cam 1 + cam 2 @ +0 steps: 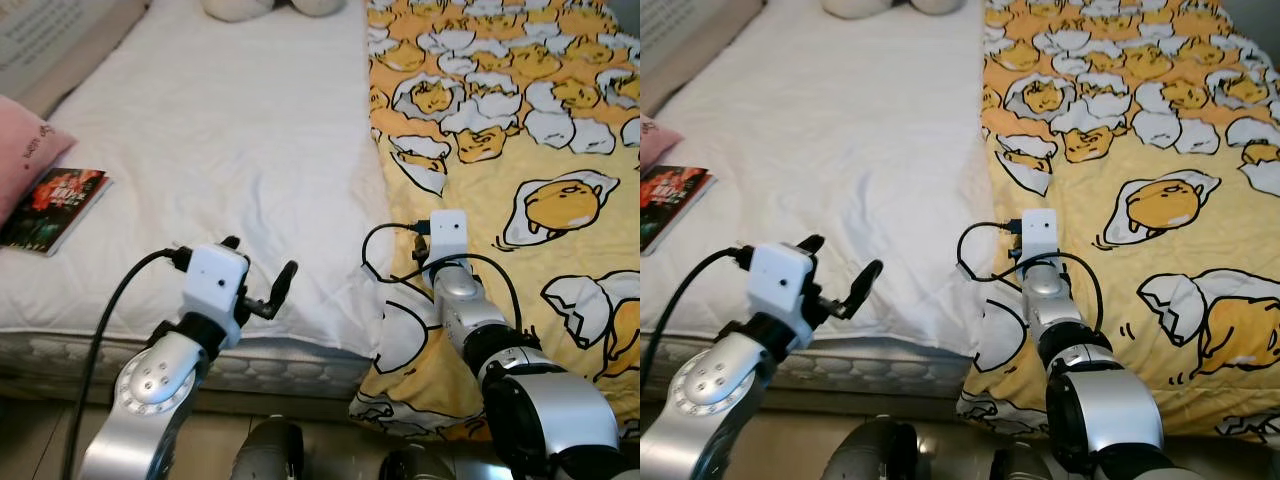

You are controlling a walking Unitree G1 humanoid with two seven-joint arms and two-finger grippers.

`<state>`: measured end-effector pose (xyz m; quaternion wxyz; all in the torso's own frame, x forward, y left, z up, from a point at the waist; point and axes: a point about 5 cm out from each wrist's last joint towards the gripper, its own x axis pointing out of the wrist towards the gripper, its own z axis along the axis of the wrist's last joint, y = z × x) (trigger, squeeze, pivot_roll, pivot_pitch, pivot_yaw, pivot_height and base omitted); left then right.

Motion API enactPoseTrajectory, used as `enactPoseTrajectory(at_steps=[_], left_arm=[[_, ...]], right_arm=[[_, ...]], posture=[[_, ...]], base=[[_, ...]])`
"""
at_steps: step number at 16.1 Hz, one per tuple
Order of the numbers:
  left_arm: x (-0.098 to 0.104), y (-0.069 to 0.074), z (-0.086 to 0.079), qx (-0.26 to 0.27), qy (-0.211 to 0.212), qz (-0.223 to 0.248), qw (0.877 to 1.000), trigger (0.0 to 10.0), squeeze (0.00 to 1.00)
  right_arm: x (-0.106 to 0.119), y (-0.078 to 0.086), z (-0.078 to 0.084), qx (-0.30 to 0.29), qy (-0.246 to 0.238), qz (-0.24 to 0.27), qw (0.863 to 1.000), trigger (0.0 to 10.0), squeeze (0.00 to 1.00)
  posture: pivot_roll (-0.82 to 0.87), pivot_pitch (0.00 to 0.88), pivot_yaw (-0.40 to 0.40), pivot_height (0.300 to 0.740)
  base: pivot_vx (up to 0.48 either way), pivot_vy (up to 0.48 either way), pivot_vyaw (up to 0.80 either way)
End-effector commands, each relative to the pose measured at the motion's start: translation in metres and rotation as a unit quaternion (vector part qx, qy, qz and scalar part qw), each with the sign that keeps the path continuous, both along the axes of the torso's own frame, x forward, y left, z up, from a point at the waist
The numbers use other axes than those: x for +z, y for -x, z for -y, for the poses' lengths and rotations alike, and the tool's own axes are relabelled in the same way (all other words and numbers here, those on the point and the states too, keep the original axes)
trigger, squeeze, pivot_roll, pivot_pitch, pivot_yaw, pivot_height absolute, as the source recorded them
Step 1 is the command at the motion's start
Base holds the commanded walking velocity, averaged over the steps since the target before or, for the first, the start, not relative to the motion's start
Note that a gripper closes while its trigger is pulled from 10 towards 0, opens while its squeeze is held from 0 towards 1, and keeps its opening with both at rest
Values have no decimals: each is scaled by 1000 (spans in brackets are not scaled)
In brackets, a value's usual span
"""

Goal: Clean up the room

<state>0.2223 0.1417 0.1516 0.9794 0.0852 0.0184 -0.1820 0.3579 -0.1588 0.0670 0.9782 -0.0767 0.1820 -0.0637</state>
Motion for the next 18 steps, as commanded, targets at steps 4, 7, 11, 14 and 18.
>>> enactPoseTrajectory(at_steps=[4,7,11,14,18], left_arm=[[2,5,-5,10,-5,-8,1000,10000,0],[2,6,-3,8,-6,-15,1000,10000,0],[1,4,-1,6,-6,-19,1000,10000,0],[0,2,0,6,-5,-22,1000,10000,0],[-2,1,2,6,-2,-22,1000,10000,0]], right_arm=[[2,-1,7,-27,10,1,1000,10000,0],[2,-1,6,-24,12,0,1000,10000,0],[-19,10,-19,28,-73,-59,995,0,0],[-25,15,-32,60,-81,-65,993,0,0],[-30,22,-57,132,-84,-57,986,0,0]], posture=[[233,209,49,711],[230,211,48,711],[222,206,43,711],[216,203,39,711],[200,194,31,711]], base=[[0,0,0],[0,0,0],[0,0,0],[0,0,0],[0,0,0]])
